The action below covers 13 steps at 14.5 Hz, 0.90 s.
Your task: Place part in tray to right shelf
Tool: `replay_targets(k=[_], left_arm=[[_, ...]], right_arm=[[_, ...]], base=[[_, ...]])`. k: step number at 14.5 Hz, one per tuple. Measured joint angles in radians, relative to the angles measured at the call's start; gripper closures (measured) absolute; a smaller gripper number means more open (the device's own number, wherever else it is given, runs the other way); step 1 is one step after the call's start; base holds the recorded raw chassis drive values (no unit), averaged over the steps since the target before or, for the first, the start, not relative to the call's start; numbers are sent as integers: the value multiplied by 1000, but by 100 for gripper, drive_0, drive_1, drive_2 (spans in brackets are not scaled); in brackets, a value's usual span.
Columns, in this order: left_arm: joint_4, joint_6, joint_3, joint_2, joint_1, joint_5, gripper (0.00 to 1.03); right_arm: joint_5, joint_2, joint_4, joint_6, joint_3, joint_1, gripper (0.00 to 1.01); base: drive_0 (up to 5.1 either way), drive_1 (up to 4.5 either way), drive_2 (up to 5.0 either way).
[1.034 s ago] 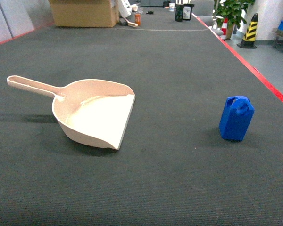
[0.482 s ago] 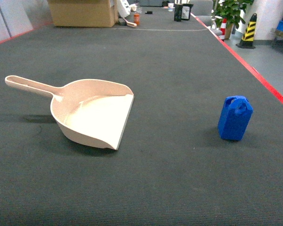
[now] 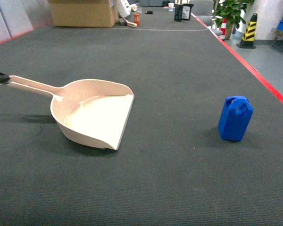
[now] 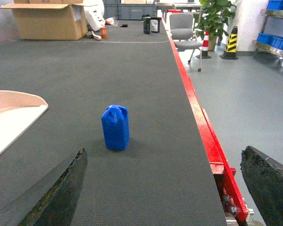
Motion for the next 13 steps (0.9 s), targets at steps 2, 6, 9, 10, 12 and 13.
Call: replay_targets(k=[2, 6, 9, 10, 12, 13], left_arm=[[103, -15, 4, 42, -26, -37, 5], [116, -35, 193, 245, -75, -33, 5], [60, -53, 319, 333, -74, -52, 5], [48, -55, 347, 362, -72, -53, 5], [16, -57, 398, 409, -65, -62, 5], [12, -60, 442, 444, -56, -64, 5]], right_arm=[[0, 0, 0, 0, 0, 0, 3], [0, 0, 1, 0, 0, 0, 3], [0, 0, 1, 0, 0, 0, 3], [0, 0, 0, 0, 0, 0, 3], [0, 0, 0, 0, 0, 0, 3], [0, 0, 0, 0, 0, 0, 3]], base=[[0, 0, 0], [0, 0, 0], [0, 0, 0], [0, 0, 0], [0, 0, 0], [0, 0, 0]])
